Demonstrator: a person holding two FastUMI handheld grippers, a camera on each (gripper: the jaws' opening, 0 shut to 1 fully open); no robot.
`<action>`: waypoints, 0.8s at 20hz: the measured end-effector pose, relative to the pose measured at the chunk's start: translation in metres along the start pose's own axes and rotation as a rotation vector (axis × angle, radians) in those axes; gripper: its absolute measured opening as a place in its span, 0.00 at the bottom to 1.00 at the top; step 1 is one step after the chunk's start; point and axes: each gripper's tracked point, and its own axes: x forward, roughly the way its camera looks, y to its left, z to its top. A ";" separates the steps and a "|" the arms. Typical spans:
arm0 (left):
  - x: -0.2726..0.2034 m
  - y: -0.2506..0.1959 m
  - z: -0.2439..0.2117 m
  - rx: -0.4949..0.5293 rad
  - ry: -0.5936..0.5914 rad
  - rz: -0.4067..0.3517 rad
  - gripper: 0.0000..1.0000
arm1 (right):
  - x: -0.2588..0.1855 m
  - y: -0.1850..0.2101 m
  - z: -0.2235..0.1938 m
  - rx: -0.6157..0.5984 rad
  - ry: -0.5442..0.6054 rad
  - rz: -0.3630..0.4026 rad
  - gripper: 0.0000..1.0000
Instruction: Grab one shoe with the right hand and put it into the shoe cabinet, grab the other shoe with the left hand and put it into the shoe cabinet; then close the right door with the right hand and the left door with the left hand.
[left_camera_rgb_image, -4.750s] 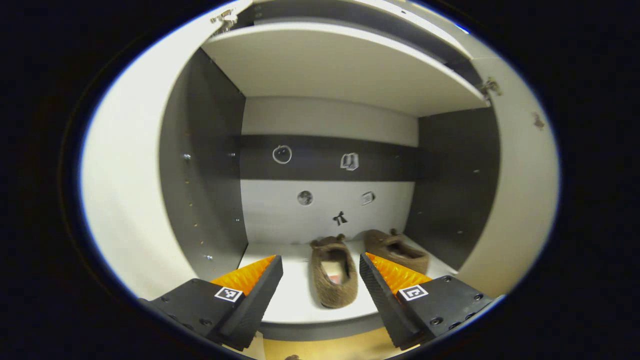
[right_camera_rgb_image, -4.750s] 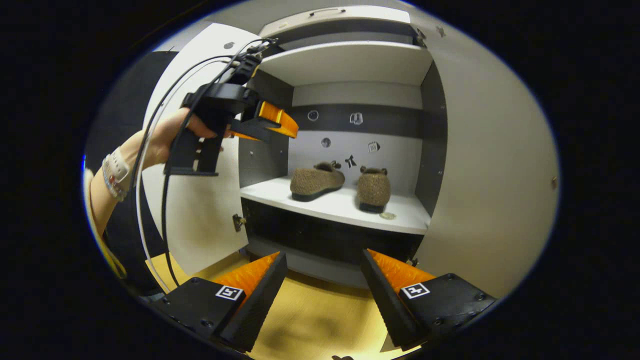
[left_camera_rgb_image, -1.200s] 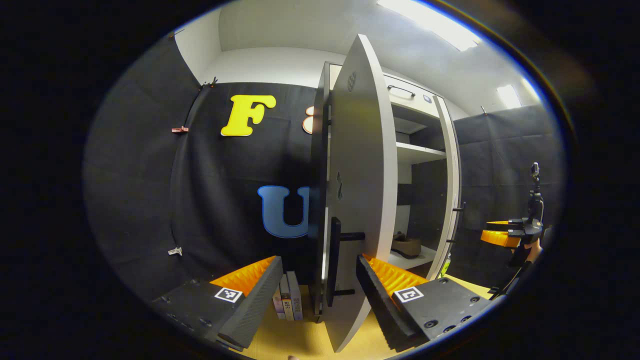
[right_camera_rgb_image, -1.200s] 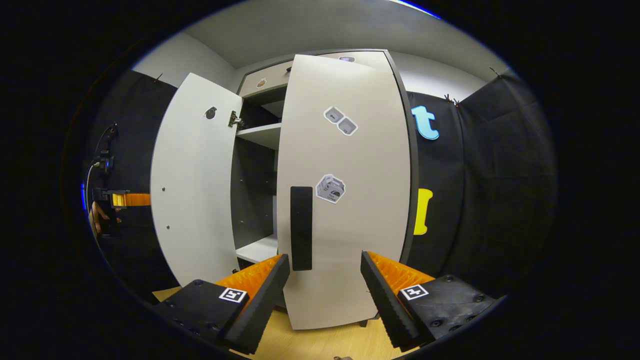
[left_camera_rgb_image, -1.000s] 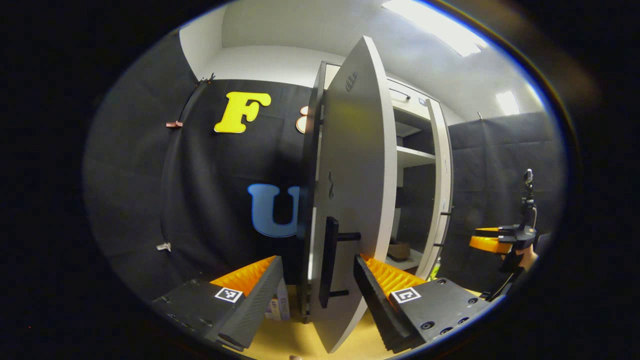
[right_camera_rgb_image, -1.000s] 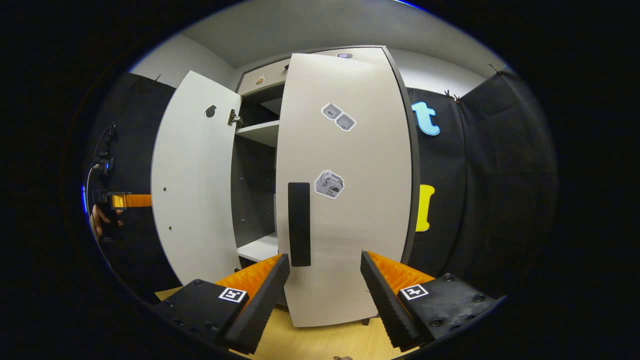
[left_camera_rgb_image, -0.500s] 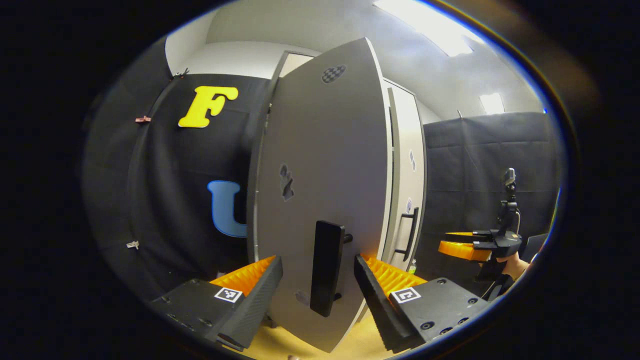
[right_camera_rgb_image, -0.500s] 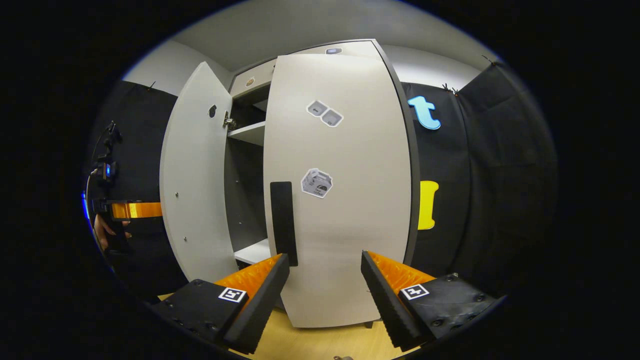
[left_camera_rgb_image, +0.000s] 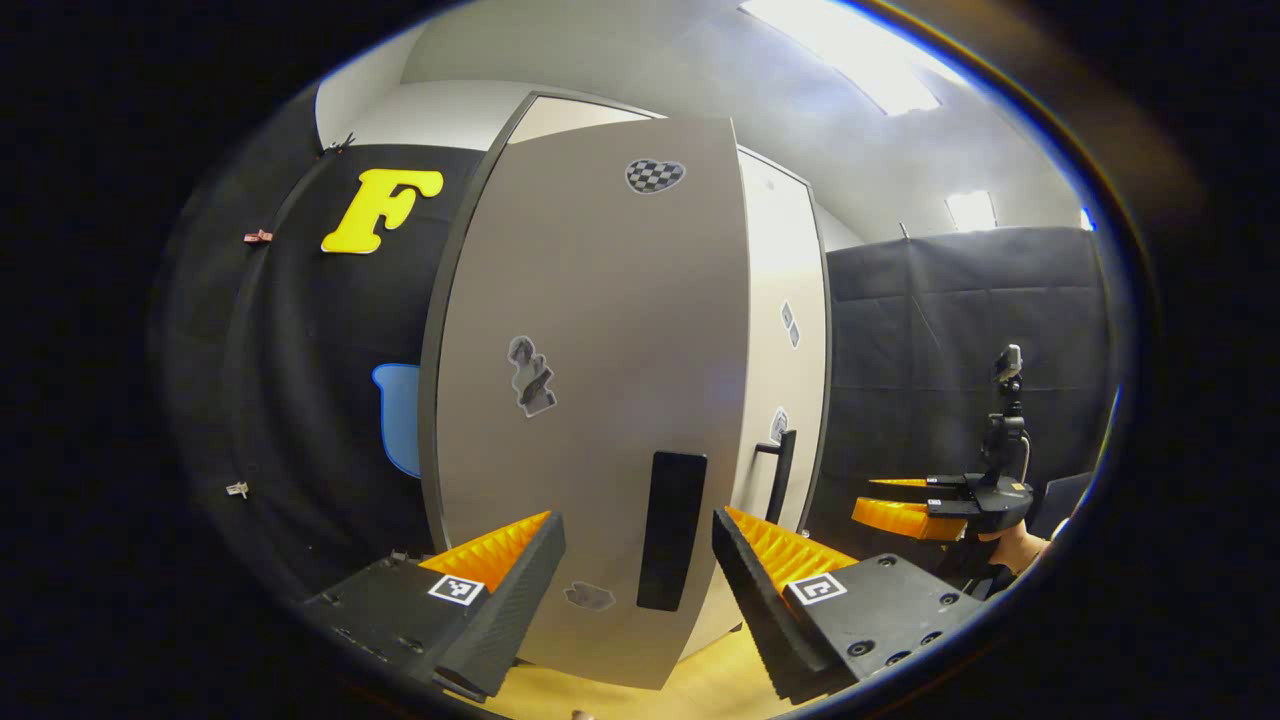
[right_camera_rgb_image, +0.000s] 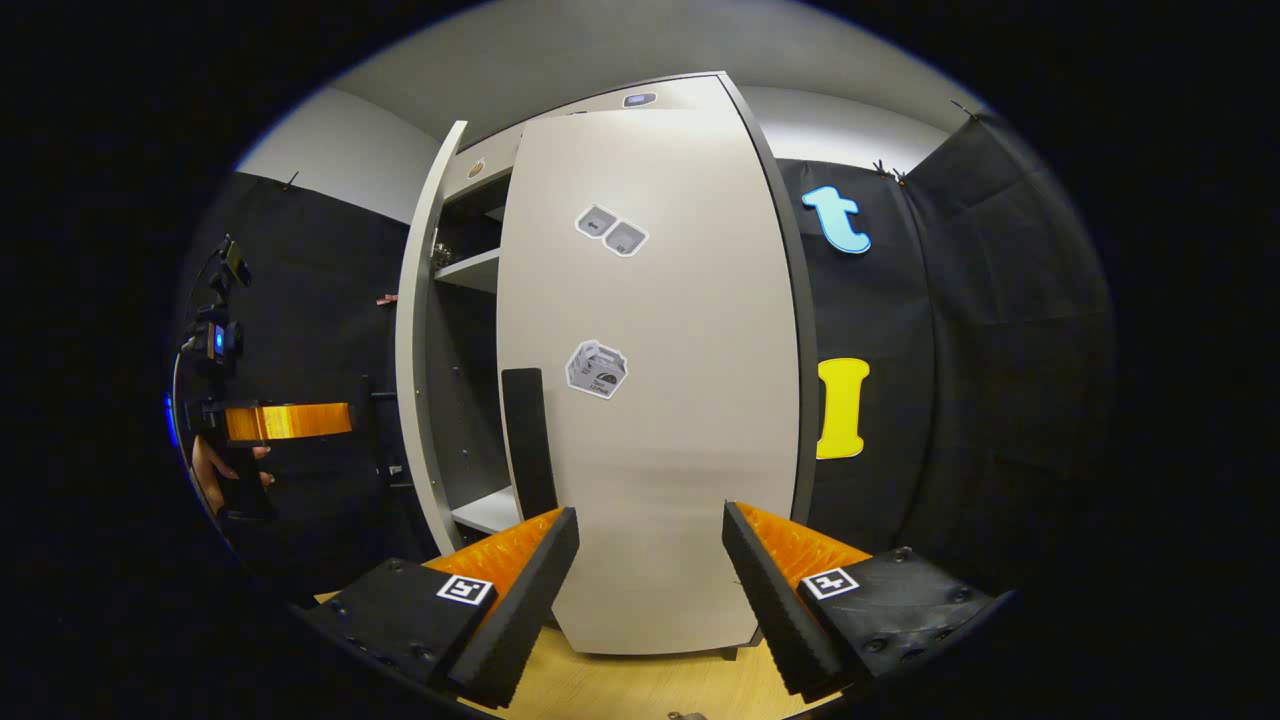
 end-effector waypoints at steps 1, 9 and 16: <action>-0.004 -0.001 -0.001 -0.001 0.005 0.002 0.95 | -0.003 0.003 0.001 0.000 -0.004 0.001 0.97; -0.045 -0.023 -0.011 0.011 0.038 0.002 0.95 | -0.039 0.042 0.008 -0.017 -0.020 0.000 0.97; -0.056 -0.038 -0.017 0.047 0.045 0.024 0.95 | -0.068 0.062 0.016 0.010 -0.045 -0.040 0.97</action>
